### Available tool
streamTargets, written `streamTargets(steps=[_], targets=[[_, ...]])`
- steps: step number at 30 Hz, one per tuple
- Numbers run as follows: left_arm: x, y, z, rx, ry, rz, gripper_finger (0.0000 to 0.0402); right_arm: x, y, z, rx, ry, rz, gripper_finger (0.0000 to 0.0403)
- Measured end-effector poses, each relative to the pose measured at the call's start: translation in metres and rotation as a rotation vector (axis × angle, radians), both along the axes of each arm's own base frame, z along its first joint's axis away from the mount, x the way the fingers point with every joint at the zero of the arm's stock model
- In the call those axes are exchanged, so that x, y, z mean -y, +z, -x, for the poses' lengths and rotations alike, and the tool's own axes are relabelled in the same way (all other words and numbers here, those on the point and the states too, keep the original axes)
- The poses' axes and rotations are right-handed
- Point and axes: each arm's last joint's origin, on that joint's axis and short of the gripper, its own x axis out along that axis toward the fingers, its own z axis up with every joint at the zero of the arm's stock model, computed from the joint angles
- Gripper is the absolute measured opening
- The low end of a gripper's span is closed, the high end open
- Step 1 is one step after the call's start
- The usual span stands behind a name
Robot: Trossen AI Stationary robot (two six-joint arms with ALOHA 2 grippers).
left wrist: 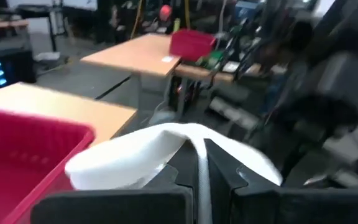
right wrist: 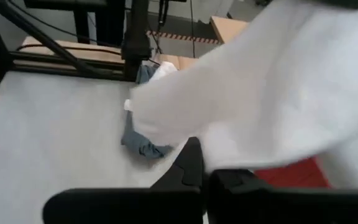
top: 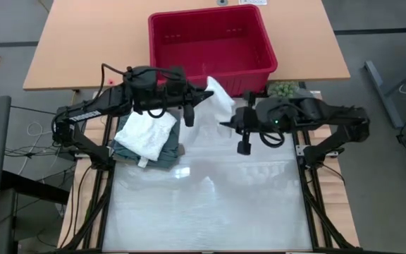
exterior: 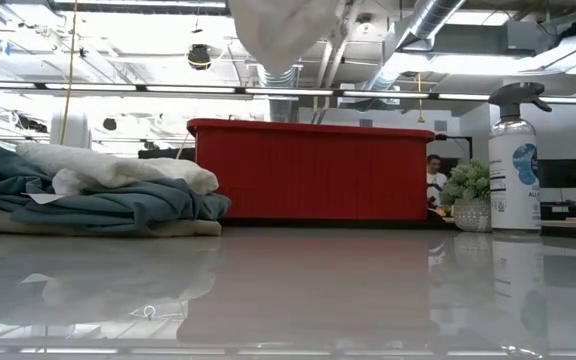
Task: Fold Laundry from Bin
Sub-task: Fold the white underwear in the red bin
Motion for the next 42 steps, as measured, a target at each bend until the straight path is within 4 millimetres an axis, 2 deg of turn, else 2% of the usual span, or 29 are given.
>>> streamTargets(steps=[5, 9, 13, 17, 21, 24, 26, 29, 34, 37, 42], targets=[[-0.004, -0.015, 0.003, -0.181, 0.093, -0.044, 0.0025, 0.007, 0.0, 0.007, -0.002, -0.074, -0.101, 0.0018], [-0.017, -0.033, 0.011, -0.36, 0.173, -0.001, 0.0068, 0.015, -0.012, 0.015, -0.081, -0.235, -0.296, 0.0018], [-0.025, -0.047, 0.018, -0.488, 0.185, 0.087, 0.0119, 0.012, -0.026, 0.023, -0.171, -0.357, -0.423, 0.0018], [-0.026, -0.081, 0.009, -0.588, 0.144, 0.181, 0.0166, 0.008, -0.042, 0.026, -0.267, -0.441, -0.528, 0.0018], [-0.021, -0.127, -0.002, -0.652, 0.106, 0.271, 0.0196, 0.001, -0.054, 0.014, -0.257, -0.386, -0.6, 0.0018], [-0.015, -0.158, -0.006, -0.702, 0.049, 0.327, 0.0205, 0.003, -0.063, -0.005, -0.194, -0.322, -0.653, 0.0018], [-0.011, -0.168, -0.007, -0.715, 0.011, 0.364, 0.0205, 0.008, -0.067, -0.018, -0.136, -0.275, -0.681, 0.0018], [-0.006, -0.171, 0.003, -0.774, -0.008, 0.411, 0.0206, 0.014, -0.067, -0.035, -0.037, -0.23, -0.688, 0.0018], [-0.001, -0.162, 0.034, -0.88, 0.123, 0.375, 0.0206, 0.021, -0.082, -0.041, -0.069, -0.292, -0.668, 0.0018], [-0.001, -0.15, 0.053, -0.865, 0.226, 0.348, 0.0206, 0.026, -0.118, -0.042, -0.156, -0.377, -0.71, 0.0018], [0.0, -0.132, 0.069, -0.75, 0.27, 0.368, 0.0206, 0.037, -0.196, -0.037, -0.297, -0.493, -0.845, 0.0018]])
